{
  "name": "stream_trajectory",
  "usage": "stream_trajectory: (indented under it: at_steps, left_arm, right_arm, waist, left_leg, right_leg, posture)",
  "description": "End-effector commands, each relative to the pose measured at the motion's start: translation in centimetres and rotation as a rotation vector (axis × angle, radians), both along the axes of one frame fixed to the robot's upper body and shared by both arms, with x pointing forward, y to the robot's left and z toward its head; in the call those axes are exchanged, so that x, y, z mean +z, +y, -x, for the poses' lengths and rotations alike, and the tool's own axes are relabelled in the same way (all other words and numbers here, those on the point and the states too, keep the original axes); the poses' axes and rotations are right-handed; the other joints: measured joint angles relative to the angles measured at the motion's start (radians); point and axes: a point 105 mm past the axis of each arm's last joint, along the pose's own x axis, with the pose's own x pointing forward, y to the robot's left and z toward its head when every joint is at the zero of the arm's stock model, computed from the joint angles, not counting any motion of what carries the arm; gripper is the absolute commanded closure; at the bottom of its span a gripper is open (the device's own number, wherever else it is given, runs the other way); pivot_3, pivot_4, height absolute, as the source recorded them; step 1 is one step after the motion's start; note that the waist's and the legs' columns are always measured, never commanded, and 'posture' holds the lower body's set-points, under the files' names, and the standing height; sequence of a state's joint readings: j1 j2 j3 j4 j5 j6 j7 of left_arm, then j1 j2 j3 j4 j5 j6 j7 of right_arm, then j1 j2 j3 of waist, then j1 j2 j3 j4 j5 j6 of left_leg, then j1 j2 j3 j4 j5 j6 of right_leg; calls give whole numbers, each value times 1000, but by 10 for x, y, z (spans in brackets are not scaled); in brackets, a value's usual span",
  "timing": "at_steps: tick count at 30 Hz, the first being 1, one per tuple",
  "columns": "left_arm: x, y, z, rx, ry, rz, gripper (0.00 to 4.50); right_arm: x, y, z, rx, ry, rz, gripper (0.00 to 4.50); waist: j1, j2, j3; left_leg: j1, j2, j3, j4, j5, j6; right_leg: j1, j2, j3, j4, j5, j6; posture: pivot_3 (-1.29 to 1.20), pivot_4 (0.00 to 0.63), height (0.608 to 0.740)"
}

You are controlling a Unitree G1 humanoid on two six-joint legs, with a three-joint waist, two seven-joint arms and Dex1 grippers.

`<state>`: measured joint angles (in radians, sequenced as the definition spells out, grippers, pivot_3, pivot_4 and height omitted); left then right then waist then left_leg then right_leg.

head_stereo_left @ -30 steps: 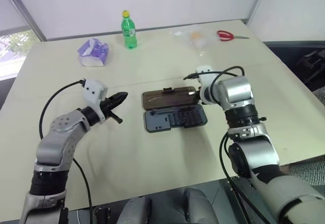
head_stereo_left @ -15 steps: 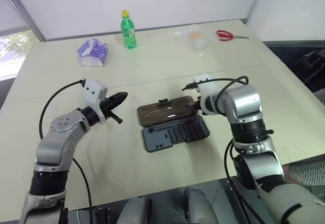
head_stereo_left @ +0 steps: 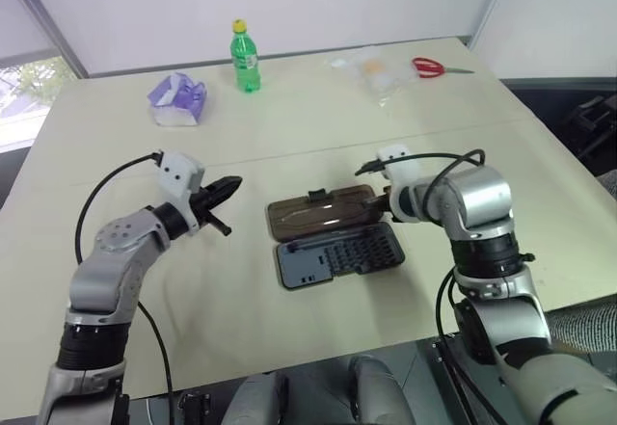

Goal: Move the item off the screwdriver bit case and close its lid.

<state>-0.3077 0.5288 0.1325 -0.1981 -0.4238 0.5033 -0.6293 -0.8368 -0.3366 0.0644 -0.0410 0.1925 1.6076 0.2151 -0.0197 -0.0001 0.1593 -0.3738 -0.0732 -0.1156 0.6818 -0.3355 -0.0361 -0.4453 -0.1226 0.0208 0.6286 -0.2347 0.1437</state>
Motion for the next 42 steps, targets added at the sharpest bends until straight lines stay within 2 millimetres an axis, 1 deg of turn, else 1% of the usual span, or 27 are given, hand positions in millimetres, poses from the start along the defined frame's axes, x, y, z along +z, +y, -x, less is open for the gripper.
stream_trajectory:
  at_steps: [1,10,20,21,22,23,28,29,31,35,38,41,42]
  left_arm:
    - [10,1,0,-1,-48,-5,4500]
    - [10,2,0,-1,-52,-8,4500]
    - [8,1,0,-8,-46,-9,4500]
    - [8,1,0,-9,-45,-9,4500]
    - [7,1,0,-9,-45,-9,4500]
    - [7,1,0,-10,-44,-8,4500]
    - [4,-3,4,-39,-17,12,4500]
    - [4,-4,6,-50,-11,21,4500]
    - [5,-7,9,-74,-2,44,4500]
    - [13,-15,18,-147,13,94,4500]
    - [19,-20,25,-203,30,107,4500]
    - [22,-26,30,-262,51,105,4500]
    - [22,-32,34,-307,68,100,4500]
  right_arm:
    - [9,-5,2,-2,-40,-7,4426]
    - [9,-8,9,18,-48,-20,4426]
    - [9,-5,13,28,-49,-20,4426]
    - [9,-5,13,27,-51,-20,3877]
    - [9,-4,13,27,-53,-20,3538]
    - [10,-4,13,24,-55,-18,3067]
    - [12,-8,13,4,-72,9,422]
    - [14,-9,12,3,-82,24,38]
    - [21,-10,12,-4,-116,38,38]
    - [43,-6,9,14,-212,17,38]
    - [55,-4,6,26,-273,2,38]
    - [73,0,0,65,-401,-22,38]
    - [80,2,-2,78,-446,-35,38]
  waist:
    - [0,0,0]
    - [2,0,0]
    - [1,0,0]
    - [1,0,0]
    - [1,0,0]
    - [1,0,0]
    - [1,0,0]
    - [1,0,0]
    - [1,0,0]
    - [1,0,0]
    - [0,0,0]
    - [1,0,0]
    - [1,0,0]
  left_leg:
    - [0,0,0,0,0,0]
    - [0,0,0,0,0,0]
    - [0,0,0,0,0,0]
    - [0,0,0,0,0,0]
    - [0,0,0,0,0,0]
    - [0,0,0,0,0,0]
    - [0,0,0,0,0,0]
    - [0,0,0,0,0,0]
    - [0,0,0,0,0,0]
    - [0,0,0,0,0,0]
    - [0,0,0,0,0,0]
    - [0,0,0,0,0,0]
    - [0,0,0,0,0,0]
  right_leg:
    - [0,0,0,0,0,0]
    - [0,0,0,0,0,0]
    - [0,0,0,0,0,0]
    - [0,0,0,0,0,0]
    - [0,0,0,0,0,0]
    - [0,0,0,0,0,0]
    - [0,0,0,0,0,0]
    - [0,0,0,0,0,0]
    - [0,0,0,0,0,0]
    - [0,0,0,0,0,0]
    - [0,0,0,0,0,0]
    - [0,0,0,0,0,0]
    - [0,0,0,0,0,0]
  posture:
    - [0,150,740]
    - [0,150,740]
    - [0,150,740]
    - [0,150,740]
    - [0,150,740]
    - [0,150,740]
    - [0,150,740]
    - [0,150,740]
    - [0,150,740]
    - [0,150,740]
    - [0,150,740]
    - [0,150,740]
    - [0,150,740]
